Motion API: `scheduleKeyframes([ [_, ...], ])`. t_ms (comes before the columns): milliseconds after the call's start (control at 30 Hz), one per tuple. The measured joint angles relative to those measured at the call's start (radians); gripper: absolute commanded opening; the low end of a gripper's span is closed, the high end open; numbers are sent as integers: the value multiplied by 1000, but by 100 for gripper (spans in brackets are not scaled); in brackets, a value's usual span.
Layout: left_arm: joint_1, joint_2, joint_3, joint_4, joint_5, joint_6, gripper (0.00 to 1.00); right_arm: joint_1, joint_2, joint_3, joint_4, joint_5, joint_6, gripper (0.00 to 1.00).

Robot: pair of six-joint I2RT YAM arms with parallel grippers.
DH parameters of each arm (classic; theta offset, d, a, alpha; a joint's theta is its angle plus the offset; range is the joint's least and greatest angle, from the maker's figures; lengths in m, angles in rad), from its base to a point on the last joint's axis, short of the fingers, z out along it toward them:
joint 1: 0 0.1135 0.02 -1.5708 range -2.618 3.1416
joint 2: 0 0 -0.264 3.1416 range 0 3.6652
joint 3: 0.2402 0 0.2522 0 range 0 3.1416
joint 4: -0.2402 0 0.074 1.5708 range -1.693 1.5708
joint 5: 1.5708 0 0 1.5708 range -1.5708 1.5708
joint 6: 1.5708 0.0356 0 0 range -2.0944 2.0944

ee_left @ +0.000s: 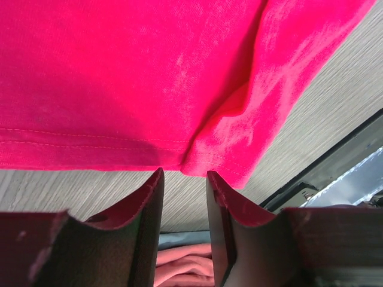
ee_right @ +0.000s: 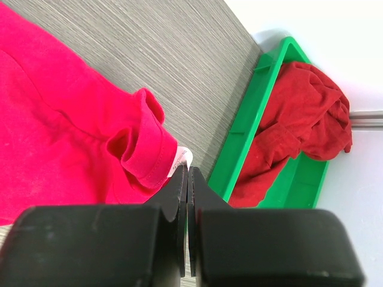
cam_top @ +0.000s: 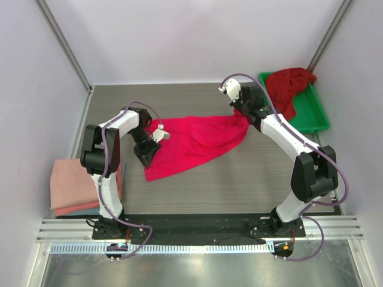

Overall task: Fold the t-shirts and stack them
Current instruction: Flatten the tshirt out

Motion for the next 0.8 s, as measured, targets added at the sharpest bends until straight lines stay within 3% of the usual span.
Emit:
scheduleKeyframes([
  [433, -12, 55, -2, -40, 22, 2, 28, 0, 4, -1, 1, -2, 0, 1],
  [533, -16, 58, -2, -41, 26, 1, 19, 0, 4, -1, 1, -2, 0, 1],
  [600, -19, 62, -2, -42, 26, -1, 3, 0, 4, -1, 1, -2, 0, 1],
  [800, -20, 72, -1, -60, 33, 2, 0, 0, 4, -1, 2, 0, 0, 1],
])
